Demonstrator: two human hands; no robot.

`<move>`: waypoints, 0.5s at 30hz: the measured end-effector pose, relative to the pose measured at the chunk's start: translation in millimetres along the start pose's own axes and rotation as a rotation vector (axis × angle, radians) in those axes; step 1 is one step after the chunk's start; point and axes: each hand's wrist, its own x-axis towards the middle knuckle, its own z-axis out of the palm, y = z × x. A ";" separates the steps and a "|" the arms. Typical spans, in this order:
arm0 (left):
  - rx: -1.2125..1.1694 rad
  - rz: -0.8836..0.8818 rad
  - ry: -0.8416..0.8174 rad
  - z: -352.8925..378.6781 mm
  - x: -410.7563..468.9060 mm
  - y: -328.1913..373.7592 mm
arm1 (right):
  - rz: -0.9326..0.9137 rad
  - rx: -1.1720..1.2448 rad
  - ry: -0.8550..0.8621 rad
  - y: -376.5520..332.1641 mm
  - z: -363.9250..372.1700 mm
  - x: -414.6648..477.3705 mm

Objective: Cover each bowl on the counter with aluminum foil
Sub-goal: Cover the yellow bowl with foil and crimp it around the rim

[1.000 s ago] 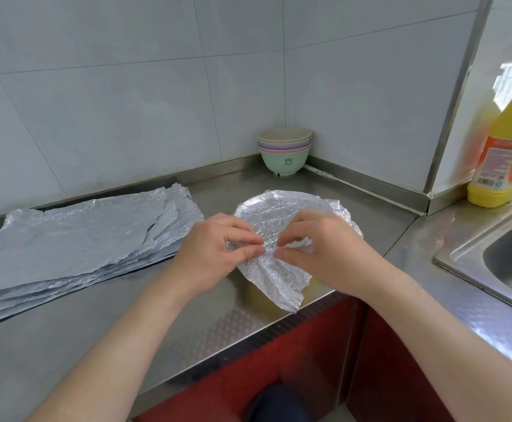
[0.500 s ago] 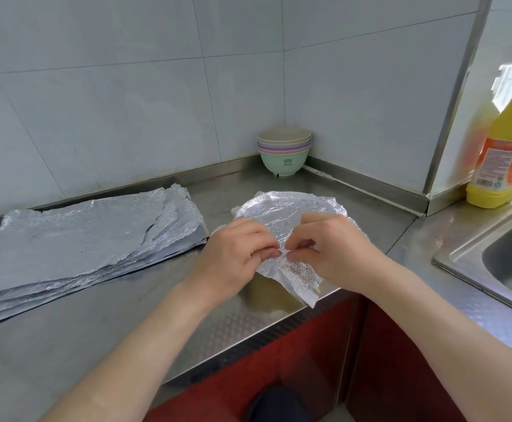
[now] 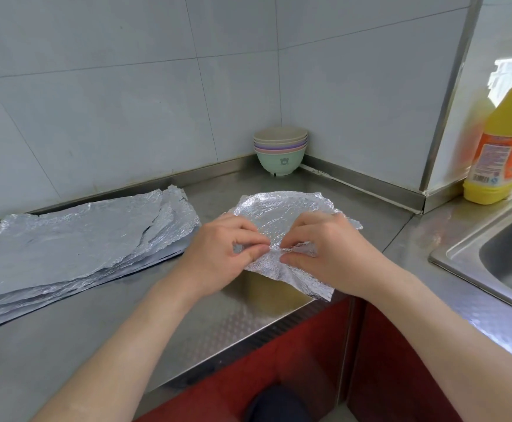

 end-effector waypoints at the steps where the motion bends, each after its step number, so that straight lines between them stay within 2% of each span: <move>1: -0.007 0.006 -0.008 0.8 0.0 -0.3 | -0.023 -0.020 0.004 -1.1 2.1 0.2; 7: 0.083 0.114 0.013 14.0 3.4 5.0 | -0.112 -0.156 0.039 4.4 4.5 3.5; 11: 0.158 0.141 0.051 25.8 5.6 12.2 | -0.125 -0.120 0.003 14.6 -5.4 2.3; 15: 0.182 0.126 0.052 37.7 8.5 35.3 | -0.054 -0.060 -0.073 28.1 -27.4 0.5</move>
